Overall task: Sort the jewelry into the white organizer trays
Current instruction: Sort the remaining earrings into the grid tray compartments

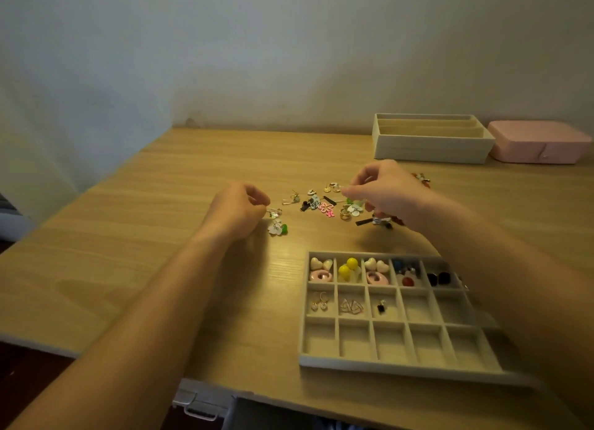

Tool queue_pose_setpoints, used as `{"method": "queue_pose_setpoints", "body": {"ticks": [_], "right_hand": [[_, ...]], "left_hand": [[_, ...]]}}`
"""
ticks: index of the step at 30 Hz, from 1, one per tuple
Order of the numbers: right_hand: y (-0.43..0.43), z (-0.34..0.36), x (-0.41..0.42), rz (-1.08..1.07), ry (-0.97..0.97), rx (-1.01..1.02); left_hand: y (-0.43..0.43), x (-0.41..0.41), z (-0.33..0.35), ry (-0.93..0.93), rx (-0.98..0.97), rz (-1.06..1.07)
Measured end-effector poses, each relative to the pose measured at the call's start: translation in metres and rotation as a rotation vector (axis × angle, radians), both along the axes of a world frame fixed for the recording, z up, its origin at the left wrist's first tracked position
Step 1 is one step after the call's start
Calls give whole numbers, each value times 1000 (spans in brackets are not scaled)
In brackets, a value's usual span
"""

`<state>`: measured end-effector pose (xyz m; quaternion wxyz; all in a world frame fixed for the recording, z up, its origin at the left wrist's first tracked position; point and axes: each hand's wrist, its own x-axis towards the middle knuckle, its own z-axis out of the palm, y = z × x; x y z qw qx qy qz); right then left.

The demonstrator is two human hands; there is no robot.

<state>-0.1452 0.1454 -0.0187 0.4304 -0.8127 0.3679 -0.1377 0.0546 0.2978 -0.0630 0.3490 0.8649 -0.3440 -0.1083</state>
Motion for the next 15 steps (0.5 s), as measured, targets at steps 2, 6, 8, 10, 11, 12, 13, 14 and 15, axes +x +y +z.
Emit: {"method": "queue_pose_setpoints", "body": {"ticks": [2,6,8,10,11,12,13,14,15], "right_hand": [[-7,-3,19,24,25,-34],[-19,-9,45,114,89,-125],[-22,-11,54,158,134,-191],[-24,-14,63,203,165,-228],[-24,-15,67,229,182,-244],[-23,-17,69,253,206,-259],[-23,-19,73,271,233,-277],[-23,-21,75,281,260,-296],[-22,-23,76,287,279,-311]], "left_hand": [[-4,6,-2,0,17,-32],[-8,14,-4,-33,78,-134],[-10,16,-4,-70,107,-175],[-13,20,-4,-82,108,-183],[-14,21,-5,-86,107,-187],[-15,22,-5,-87,111,-195],[-15,23,-5,-86,118,-201],[-15,24,-4,-79,118,-208],[-14,26,-3,-61,97,-207]]}}
